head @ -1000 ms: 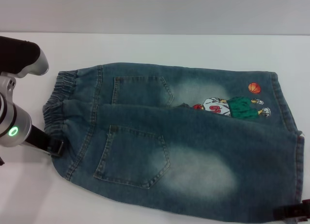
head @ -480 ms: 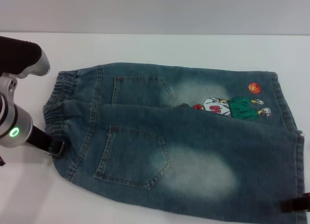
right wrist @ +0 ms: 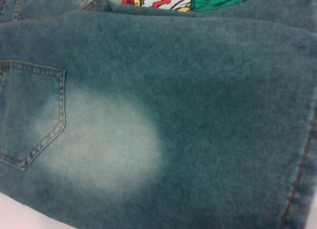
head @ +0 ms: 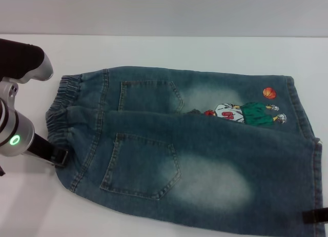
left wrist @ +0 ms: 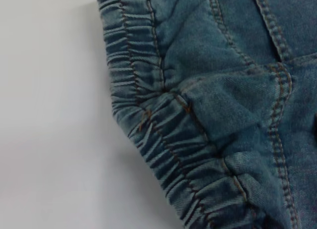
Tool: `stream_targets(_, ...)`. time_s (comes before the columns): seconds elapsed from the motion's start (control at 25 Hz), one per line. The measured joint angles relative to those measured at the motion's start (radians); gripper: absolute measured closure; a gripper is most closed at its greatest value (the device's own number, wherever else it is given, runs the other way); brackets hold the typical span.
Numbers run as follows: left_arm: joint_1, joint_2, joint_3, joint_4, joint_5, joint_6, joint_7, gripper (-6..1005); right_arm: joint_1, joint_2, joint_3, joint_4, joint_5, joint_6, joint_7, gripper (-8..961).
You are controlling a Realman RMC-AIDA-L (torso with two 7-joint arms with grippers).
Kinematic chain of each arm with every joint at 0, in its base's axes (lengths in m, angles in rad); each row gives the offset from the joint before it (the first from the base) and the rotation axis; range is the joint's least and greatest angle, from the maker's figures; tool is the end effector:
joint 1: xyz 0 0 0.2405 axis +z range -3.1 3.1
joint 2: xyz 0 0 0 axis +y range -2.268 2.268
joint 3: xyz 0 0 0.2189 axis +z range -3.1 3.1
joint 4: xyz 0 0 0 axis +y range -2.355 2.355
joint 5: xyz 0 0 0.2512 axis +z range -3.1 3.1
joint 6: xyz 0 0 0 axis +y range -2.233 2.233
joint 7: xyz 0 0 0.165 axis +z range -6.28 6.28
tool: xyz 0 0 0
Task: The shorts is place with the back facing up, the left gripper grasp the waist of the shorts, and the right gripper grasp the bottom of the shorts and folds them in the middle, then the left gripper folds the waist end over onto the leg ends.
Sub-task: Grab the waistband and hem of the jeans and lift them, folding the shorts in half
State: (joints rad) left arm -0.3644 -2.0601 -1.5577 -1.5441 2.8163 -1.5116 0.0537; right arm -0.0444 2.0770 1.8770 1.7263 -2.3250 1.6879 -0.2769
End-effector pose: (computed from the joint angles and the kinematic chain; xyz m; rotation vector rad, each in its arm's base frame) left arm -0.1991 0.3499 0.0116 -2.0726 -1.3241 0.5476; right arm 0.2496 0.2602 0.0634 -2.1353 1.8171 -0.1200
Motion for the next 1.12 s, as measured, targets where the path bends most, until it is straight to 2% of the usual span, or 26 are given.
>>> stream_targets(0.32, -0.003, 0.0, -0.002, 0.003, 0.0, -0.002, 0.0, 763, -0.007, 0.001, -0.016, 0.001, -0.024, 0.005, 0.017, 439)
stream_targets(1.12, -0.016, 0.002, -0.004, 0.006, 0.0, -0.002, 0.001, 766, -0.017, 0.0, -0.042, -0.03, -0.035, 0.012, 0.037, 452)
